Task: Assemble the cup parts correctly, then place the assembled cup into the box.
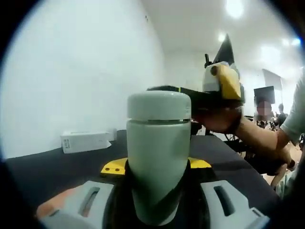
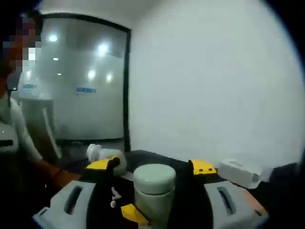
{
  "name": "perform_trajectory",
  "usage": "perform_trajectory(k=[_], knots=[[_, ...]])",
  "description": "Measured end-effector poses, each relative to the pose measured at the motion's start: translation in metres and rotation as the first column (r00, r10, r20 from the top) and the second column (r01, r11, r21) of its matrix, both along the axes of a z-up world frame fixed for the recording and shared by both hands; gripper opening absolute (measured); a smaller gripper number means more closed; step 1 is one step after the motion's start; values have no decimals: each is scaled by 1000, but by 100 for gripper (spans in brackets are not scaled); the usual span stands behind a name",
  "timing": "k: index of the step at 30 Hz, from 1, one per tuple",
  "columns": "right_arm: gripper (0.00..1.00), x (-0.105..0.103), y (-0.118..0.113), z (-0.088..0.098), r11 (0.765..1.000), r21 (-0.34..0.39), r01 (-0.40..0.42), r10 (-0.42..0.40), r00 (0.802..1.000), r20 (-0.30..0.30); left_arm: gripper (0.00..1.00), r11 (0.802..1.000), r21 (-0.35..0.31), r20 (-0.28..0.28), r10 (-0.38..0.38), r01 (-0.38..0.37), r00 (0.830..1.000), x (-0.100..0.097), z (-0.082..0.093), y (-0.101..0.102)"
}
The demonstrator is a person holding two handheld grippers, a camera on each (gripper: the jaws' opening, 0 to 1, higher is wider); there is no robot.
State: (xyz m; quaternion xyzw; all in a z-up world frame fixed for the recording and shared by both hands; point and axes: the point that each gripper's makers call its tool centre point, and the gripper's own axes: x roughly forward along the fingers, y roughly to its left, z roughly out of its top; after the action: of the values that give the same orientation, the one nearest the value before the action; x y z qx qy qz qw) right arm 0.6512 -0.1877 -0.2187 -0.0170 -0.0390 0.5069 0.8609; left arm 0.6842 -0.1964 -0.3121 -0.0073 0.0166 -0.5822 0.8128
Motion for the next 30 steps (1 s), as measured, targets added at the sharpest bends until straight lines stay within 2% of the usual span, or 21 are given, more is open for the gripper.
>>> perform_trajectory(k=[2, 3, 4, 6, 8, 11, 12, 17, 18, 20, 21, 23, 24, 25, 27, 29, 30], knots=[[57, 12, -1, -7, 999, -21, -27, 26, 999, -40, 41, 1000, 1, 3, -3, 3, 1000, -1, 0, 0], [55, 8, 3, -11, 994, -36, -99, 97, 993, -63, 41, 1000, 1, 3, -3, 3, 1000, -1, 0, -1], [55, 13, 6, -17, 993, -31, -110, 106, 987, -120, 41, 1000, 0, 3, -3, 3, 1000, -2, 0, -1], [55, 13, 14, -21, 987, -51, -152, 145, 983, -112, 41, 1000, -2, 2, -6, 6, 1000, -1, 0, -1], [53, 14, 22, -26, 987, -74, -146, 138, 985, -100, 41, 1000, -5, 1, -8, 8, 1000, 0, 0, 0], [40, 10, 27, -33, 984, -89, -155, 145, 984, -106, 41, 1000, -6, 2, -9, 9, 1000, 0, 0, -1], [40, 9, 28, -29, 985, -74, -155, 148, 985, -87, 41, 1000, -8, 0, -10, 10, 1000, 0, 0, 0], [39, 11, 21, -30, 994, -103, -19, 10, 997, -82, 41, 1000, -15, -6, -9, 9, 1000, 0, 0, 0], [39, 13, 20, -30, 995, -96, 17, -27, 995, -99, 41, 1000, -14, -6, -9, 9, 1000, 0, 0, 0], [39, 14, 18, -30, 991, -96, 89, -98, 991, -92, 41, 1000, -15, -9, -7, 7, 1000, -1, 0, 0], [39, 15, 17, -30, 988, -85, 130, -140, 983, -116, 41, 1000, -15, -8, -6, 6, 1000, -1, 0, 0], [39, 16, 16, -30, 978, -81, 190, -198, 974, -108, 41, 1000, -14, -9, -5, 5, 1000, -1, 0, 0], [39, 17, 15, -31, 968, -72, 239, -247, 961, -126, 41, 1000, -16, -11, -4, 4, 1000, -1, 0, 0], [39, 16, 14, -30, 959, -83, 272, -280, 954, -103, 41, 1000, -15, -10, -5, 4, 1000, 0, 0, 0], [39, 17, 13, -30, 938, -71, 340, -346, 931, -113, 41, 1000, -12, -9, -3, 3, 1000, 0, 0, 0], [39, 18, 12, -30, 918, -76, 388, -394, 915, -86, 41, 1000, -11, -6, -4, 4, 1000, -1, 0, 0], [39, 20, 10, -30, 906, -68, 419, -424, 901, -97, 41, 1000, -11, -7, -3, 3, 1000, -1, 0, 0]])
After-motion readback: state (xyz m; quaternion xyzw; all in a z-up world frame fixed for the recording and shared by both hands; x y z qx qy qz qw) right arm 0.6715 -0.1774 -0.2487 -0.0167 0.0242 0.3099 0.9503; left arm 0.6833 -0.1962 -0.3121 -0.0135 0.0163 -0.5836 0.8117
